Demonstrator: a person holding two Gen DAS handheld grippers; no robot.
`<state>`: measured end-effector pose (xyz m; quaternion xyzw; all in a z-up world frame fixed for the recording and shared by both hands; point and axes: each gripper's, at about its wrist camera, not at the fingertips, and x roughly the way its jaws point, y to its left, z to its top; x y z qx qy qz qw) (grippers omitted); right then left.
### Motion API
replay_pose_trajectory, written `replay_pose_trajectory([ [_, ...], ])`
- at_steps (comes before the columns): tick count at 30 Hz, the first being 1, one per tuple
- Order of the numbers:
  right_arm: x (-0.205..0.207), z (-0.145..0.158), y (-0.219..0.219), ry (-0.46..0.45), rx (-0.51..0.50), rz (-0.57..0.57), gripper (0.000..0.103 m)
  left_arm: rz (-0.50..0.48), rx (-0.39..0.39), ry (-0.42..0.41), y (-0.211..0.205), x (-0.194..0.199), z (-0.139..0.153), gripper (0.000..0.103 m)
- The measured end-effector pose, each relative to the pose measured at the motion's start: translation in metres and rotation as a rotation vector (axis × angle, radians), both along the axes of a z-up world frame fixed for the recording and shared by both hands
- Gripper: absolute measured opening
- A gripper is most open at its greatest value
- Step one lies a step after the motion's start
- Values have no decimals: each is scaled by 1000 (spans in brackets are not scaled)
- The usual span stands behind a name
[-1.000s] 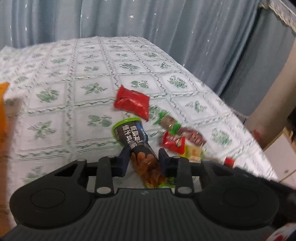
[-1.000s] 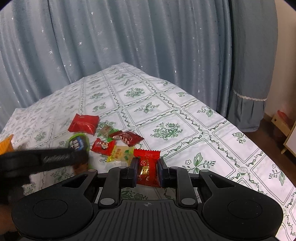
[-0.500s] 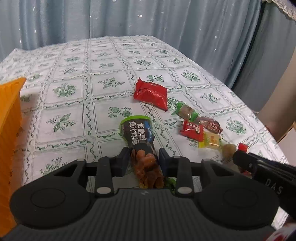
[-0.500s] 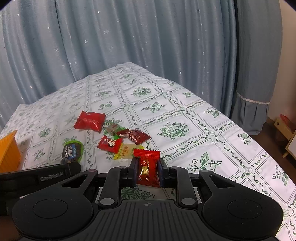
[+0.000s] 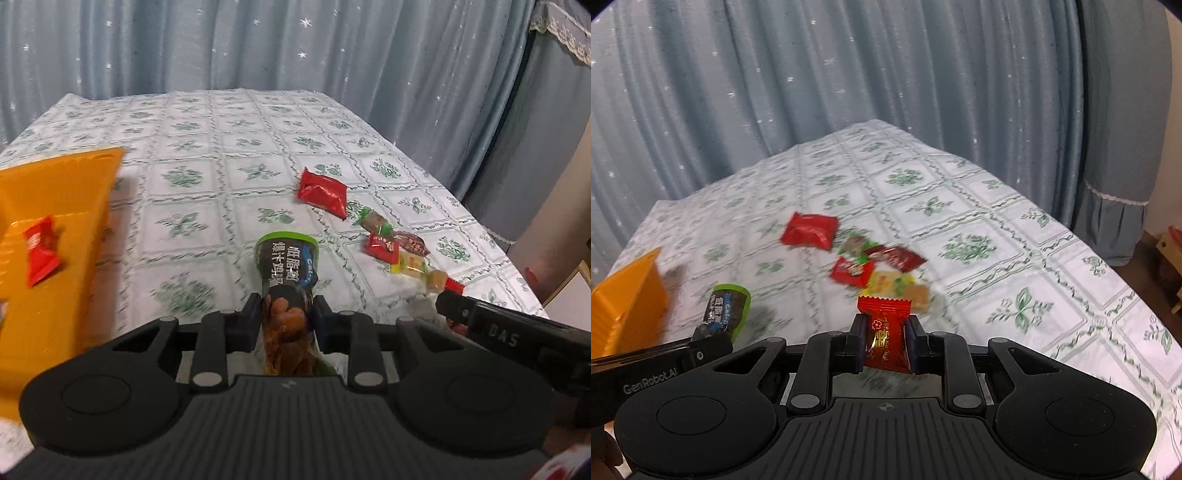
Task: Organize snacks
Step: 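Carry the sweet and the sausage snack pack over the orange tray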
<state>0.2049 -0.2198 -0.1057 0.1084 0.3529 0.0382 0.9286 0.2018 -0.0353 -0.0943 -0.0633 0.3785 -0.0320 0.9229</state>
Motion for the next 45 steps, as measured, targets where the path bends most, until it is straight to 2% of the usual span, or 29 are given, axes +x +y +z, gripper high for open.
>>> replay_pose_trajectory([
  [13,-58,46,41,-32,-3,103,22,95,-32,-56,44,-90,59,26],
  [25,-97,86,82,-82,-15,206,22,175,-19,-99,79,-148,101,26],
  [32,-106,98,103,-102,-29,260,22,219,-12,-116,99,-165,111,26],
  [45,-108,98,135,-104,-38,334,22,262,-27,-119,121,-172,113,26],
])
